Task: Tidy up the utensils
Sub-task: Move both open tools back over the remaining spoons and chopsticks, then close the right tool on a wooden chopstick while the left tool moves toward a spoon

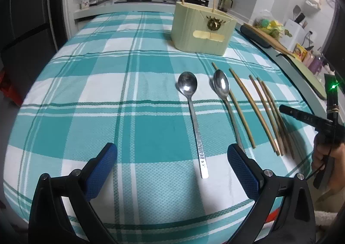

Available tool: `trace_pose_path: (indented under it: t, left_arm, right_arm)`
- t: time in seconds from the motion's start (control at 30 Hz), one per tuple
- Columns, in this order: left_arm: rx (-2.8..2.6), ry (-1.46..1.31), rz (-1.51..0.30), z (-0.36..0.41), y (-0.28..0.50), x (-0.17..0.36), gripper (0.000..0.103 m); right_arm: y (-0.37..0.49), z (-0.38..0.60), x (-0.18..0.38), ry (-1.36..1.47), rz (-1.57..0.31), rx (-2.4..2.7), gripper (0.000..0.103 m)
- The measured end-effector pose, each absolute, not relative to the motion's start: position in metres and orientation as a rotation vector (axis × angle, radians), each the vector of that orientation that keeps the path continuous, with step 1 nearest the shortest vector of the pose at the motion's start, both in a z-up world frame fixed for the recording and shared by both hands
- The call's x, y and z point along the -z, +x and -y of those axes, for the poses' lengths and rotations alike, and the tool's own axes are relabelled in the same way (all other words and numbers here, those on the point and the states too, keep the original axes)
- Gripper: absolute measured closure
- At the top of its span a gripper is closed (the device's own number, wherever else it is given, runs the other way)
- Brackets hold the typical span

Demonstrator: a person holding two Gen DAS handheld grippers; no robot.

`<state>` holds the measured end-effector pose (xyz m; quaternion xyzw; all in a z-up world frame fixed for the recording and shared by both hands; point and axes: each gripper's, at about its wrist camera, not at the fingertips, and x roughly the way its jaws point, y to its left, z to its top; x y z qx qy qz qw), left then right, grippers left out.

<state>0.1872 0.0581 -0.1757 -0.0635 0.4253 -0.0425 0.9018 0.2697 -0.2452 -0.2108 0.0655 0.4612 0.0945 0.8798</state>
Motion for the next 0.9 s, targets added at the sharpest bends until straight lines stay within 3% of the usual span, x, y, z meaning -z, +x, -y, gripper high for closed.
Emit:
trace_pose_path:
  t: [0.23, 0.57, 0.9]
  left_arm:
    - [0.072, -0.130, -0.883, -0.062, 0.190, 0.179, 0.001]
    - [0.088, -0.077, -0.919, -0.049, 0.217, 0.194, 0.001]
    - [0.047, -0.036, -0.967, -0.032, 0.254, 0.213, 0.002]
  right_arm:
    - [0.272, 0.240, 0.223, 0.040, -1.015, -0.145, 0.093]
    - [0.273, 0.251, 0.222, 0.042, -1.039, -0.093, 0.086]
    - [0.272, 0.249, 0.224, 0.003, -1.019, -0.091, 0.085]
